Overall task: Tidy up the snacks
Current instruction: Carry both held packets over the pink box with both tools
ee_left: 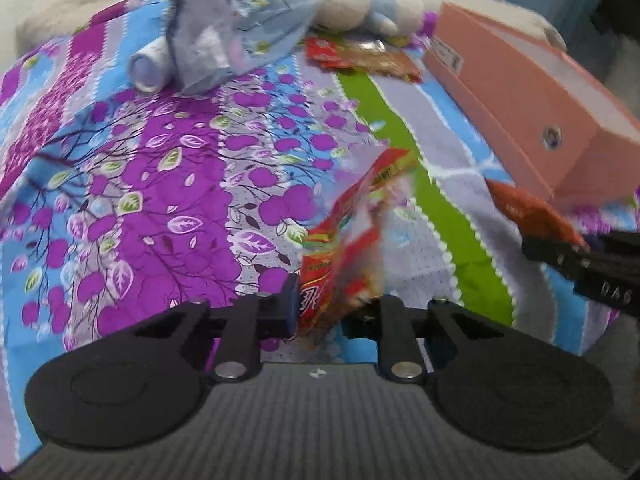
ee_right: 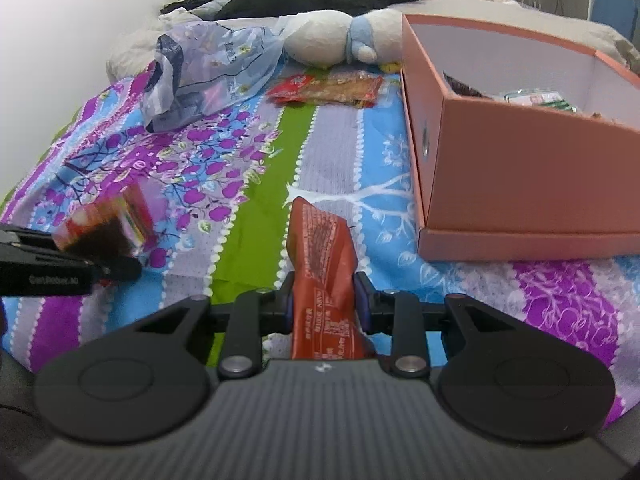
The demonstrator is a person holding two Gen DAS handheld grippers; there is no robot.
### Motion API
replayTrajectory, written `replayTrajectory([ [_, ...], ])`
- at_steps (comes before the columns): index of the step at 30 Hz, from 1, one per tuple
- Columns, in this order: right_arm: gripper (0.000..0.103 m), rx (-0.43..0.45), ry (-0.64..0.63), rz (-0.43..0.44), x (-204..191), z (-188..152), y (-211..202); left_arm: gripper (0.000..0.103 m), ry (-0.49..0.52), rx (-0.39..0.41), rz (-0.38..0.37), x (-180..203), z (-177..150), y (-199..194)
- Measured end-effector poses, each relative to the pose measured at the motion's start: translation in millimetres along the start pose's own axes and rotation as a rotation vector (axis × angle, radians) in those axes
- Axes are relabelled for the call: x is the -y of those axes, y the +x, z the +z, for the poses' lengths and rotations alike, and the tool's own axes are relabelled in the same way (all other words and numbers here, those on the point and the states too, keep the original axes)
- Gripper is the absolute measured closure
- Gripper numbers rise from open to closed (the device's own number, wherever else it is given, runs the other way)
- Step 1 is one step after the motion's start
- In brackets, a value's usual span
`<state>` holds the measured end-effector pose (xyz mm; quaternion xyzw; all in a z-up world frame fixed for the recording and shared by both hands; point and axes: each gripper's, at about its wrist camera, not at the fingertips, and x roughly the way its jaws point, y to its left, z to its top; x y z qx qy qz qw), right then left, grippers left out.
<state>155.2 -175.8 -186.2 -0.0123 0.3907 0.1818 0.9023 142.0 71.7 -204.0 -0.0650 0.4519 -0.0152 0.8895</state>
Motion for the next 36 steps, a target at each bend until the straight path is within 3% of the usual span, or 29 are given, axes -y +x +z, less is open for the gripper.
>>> replayTrajectory([
  [5,0.071,-0.002,-0.012,-0.007,-3.2,5.0,-3.1,0.085,-0.117,0.049,-0.022,-3.6,0.4,-10.3],
  [14,0.071,0.045,-0.020,-0.020,-7.4,27.2,-21.5,0.088,-0.182,0.150,-0.071,7.7,23.6,-37.9],
  [36,0.071,0.228,-0.046,-0.039,9.0,107.0,-95.4,0.088,-0.176,0.363,-0.192,73.0,101.7,-120.6],
])
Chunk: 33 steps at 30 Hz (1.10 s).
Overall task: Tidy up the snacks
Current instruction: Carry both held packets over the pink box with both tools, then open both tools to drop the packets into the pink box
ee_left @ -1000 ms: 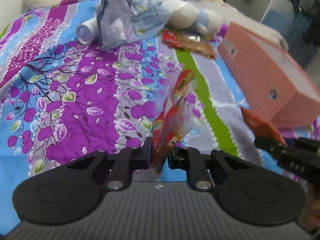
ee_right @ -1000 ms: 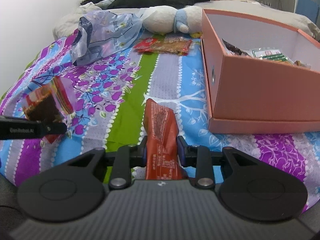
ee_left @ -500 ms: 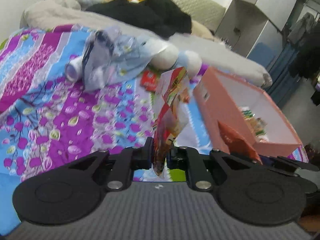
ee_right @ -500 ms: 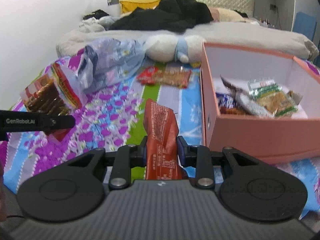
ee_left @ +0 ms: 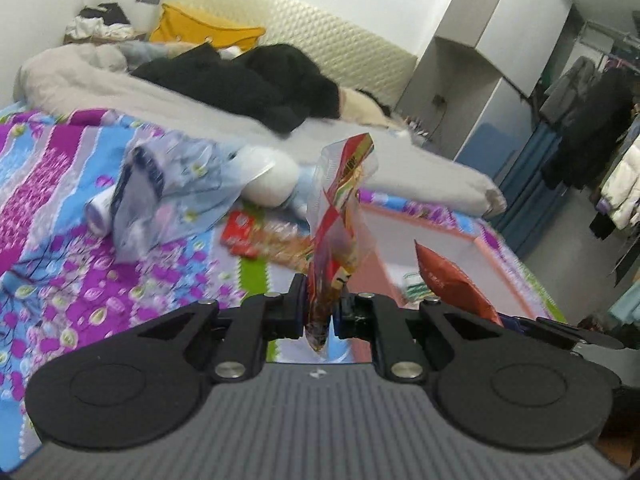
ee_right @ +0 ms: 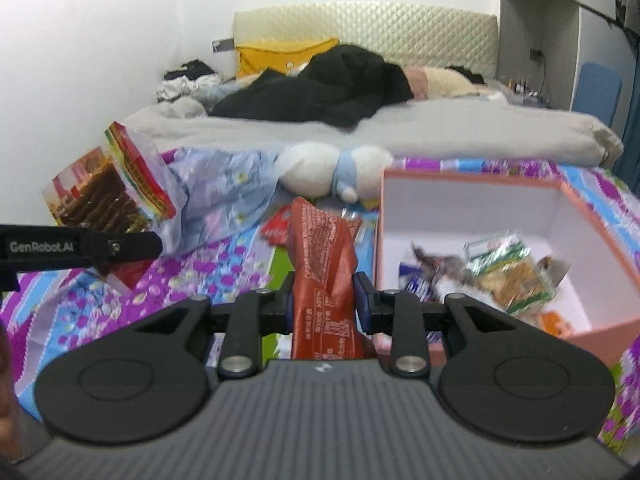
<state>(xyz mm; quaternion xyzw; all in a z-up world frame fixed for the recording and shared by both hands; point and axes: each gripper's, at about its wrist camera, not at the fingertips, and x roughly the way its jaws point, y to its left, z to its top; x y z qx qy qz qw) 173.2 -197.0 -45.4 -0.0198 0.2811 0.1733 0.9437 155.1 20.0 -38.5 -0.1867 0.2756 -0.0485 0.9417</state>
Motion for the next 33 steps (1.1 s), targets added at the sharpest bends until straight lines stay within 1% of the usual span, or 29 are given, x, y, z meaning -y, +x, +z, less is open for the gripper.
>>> replayTrajectory([
  [4,0.071,0.036,-0.006,-0.006,10.7,19.9,-10.5,0.088,0.018,0.021,-0.032,24.0,15.2,1.0],
  [10,0.071,0.076,-0.005,-0.032,38.9,44.4,-24.0,0.088,0.027,0.042,-0.075,61.4,35.4,9.3],
  [13,0.071,0.092,0.005,-0.056,59.8,52.6,-26.1,0.088,0.043,0.039,-0.098,82.4,42.2,22.3],
  [16,0.071,0.095,0.018,-0.083,82.6,54.5,-19.2,0.088,0.065,0.022,-0.118,103.0,43.2,43.9],
  [20,0.071,0.064,0.041,-0.117,119.3,49.9,2.2,0.088,0.082,-0.035,-0.134,127.0,36.5,89.2],
  [25,0.071,0.000,0.088,-0.152,163.8,32.4,32.4,0.088,0.096,-0.123,-0.140,151.3,14.4,147.5],
  [29,0.071,-0.064,0.115,-0.173,194.4,10.5,54.7,0.088,0.097,-0.196,-0.140,160.5,-5.7,189.8],
  [33,0.071,-0.130,0.160,-0.186,219.7,-5.1,76.2,0.088,0.097,-0.263,-0.129,168.4,-20.8,223.4],
])
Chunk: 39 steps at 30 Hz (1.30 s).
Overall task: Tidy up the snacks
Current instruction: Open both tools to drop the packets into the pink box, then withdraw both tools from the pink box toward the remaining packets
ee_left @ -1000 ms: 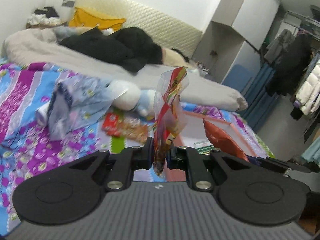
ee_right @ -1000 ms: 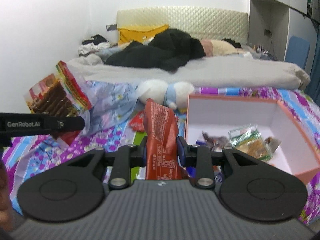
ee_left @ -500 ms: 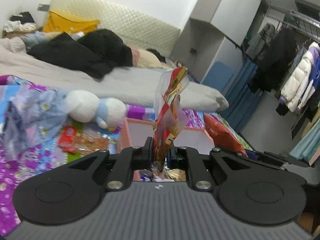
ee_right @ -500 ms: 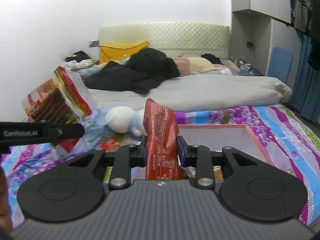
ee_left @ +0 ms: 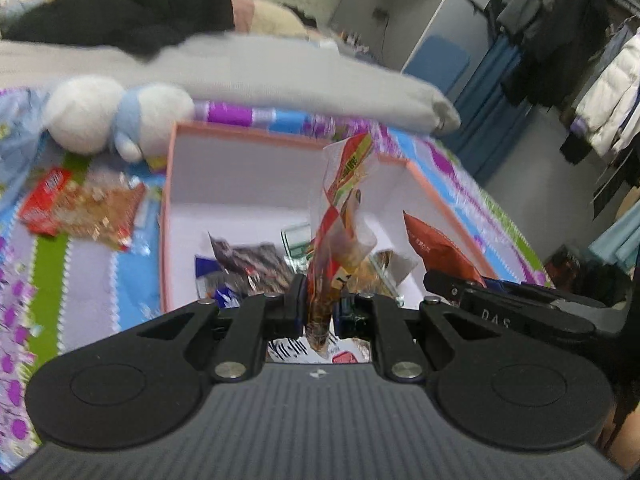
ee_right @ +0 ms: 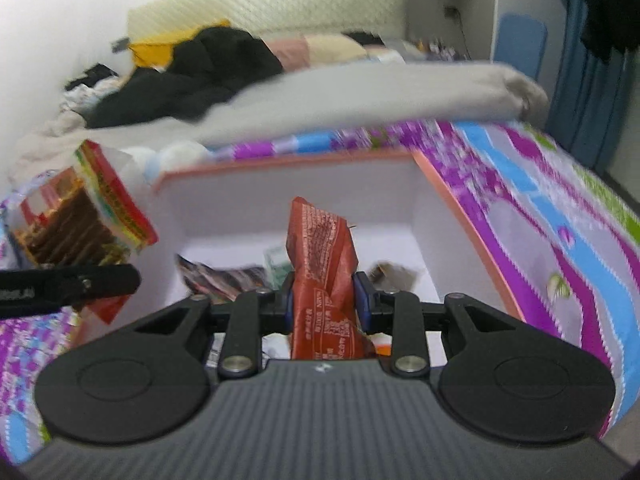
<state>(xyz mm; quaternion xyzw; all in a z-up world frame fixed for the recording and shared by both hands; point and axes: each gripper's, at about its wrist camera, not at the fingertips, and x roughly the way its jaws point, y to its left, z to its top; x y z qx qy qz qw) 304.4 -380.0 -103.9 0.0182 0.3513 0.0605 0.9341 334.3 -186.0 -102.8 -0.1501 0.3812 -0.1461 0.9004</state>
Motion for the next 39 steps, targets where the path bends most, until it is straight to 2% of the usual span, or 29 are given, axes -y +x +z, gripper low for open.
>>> replayTrajectory([
  [6,0.070,-0.065,0.046,-0.001,20.6,-7.5,24.8,0.085,0.018,-0.046,0.011,-3.1,-6.4,23.2],
  [8,0.069,-0.093,0.061,0.003,24.6,-11.3,29.3,0.069,0.021,-0.042,0.033,-4.8,-6.4,23.6],
  [9,0.063,-0.098,0.065,0.006,25.3,-12.7,29.0,0.044,0.017,-0.037,0.048,-5.6,-5.5,22.2],
  [10,0.052,-0.099,0.069,-0.001,27.3,-13.5,28.8,0.031,0.014,-0.030,0.057,-6.1,-5.6,17.0],
  [12,0.043,-0.090,0.078,-0.003,30.6,-12.5,26.0,0.031,0.023,0.006,0.049,-7.2,-4.3,6.9],
  [18,0.044,-0.002,0.078,-0.001,23.9,-0.7,-6.6,0.031,0.067,0.070,0.061,3.3,4.1,-29.5],
  [25,0.044,0.130,0.072,0.010,-1.6,17.7,-59.2,0.031,0.113,0.164,0.058,7.1,9.4,-90.7],
  [31,0.044,0.237,0.105,0.013,-21.1,24.4,-102.7,0.031,0.113,0.258,0.027,-5.5,8.9,-145.7],
  [39,0.044,0.304,0.071,0.038,-60.1,15.2,-136.8,0.031,0.093,0.328,0.032,-35.0,-5.7,-197.1],
])
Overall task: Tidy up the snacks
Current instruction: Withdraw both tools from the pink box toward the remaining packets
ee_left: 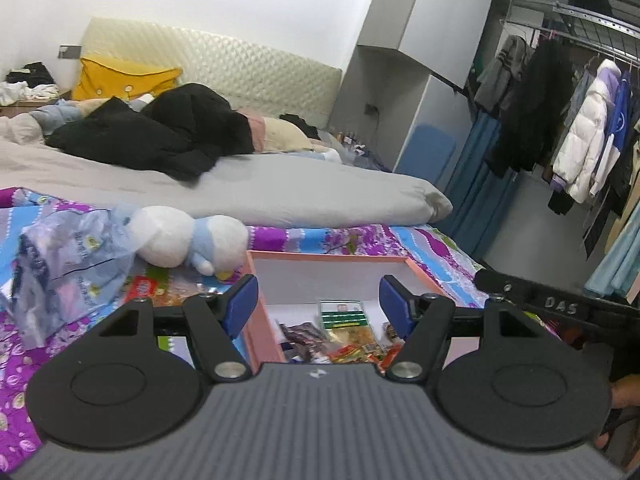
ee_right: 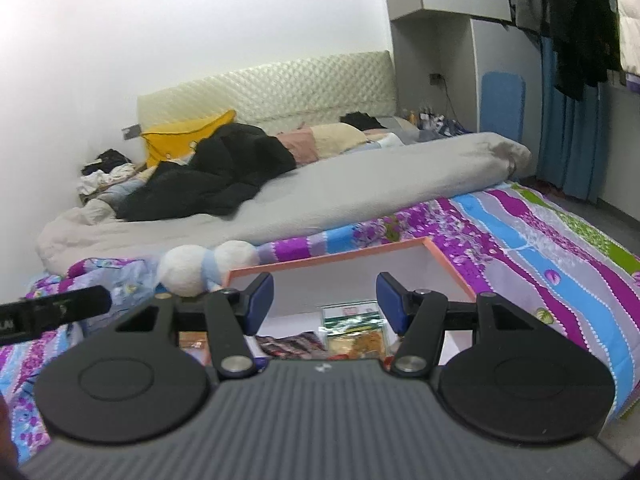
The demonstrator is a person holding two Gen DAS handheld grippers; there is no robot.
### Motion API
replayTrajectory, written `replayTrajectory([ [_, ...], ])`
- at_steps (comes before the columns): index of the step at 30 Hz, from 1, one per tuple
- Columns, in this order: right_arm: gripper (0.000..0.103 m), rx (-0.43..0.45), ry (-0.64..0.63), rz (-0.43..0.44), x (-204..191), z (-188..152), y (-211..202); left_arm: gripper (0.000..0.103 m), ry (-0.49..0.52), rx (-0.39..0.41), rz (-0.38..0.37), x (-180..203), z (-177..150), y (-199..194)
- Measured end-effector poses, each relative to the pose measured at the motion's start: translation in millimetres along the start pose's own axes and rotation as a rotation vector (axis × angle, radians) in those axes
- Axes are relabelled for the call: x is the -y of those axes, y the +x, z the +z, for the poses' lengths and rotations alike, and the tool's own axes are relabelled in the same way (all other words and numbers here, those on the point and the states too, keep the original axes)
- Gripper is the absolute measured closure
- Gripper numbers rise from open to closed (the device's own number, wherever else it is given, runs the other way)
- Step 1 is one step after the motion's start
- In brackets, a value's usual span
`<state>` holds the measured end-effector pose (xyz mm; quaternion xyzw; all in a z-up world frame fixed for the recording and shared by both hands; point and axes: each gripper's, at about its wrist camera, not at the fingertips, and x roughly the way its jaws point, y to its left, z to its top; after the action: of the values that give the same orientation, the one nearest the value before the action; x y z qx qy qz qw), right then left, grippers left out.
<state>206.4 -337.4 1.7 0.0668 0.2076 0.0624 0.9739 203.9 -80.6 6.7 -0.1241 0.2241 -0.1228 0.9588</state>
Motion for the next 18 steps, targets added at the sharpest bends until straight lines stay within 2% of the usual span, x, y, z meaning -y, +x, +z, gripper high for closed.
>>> replayTrajectory([
  [4,0.044,0.036,0.007,0.015,-20.2,-6.7,-17.0,0.031,0.013,0.015,0.020,-17.2,-5.5,-21.5],
  [9,0.044,0.039,-0.029,0.048,-44.1,-17.1,-17.4,0.031,0.005,0.032,0.045,-43.3,-13.2,-36.0],
  [18,0.044,-0.016,-0.101,0.097,-84.7,-43.7,-2.7,0.031,-0.007,-0.003,0.077,-80.8,-36.3,-32.5],
])
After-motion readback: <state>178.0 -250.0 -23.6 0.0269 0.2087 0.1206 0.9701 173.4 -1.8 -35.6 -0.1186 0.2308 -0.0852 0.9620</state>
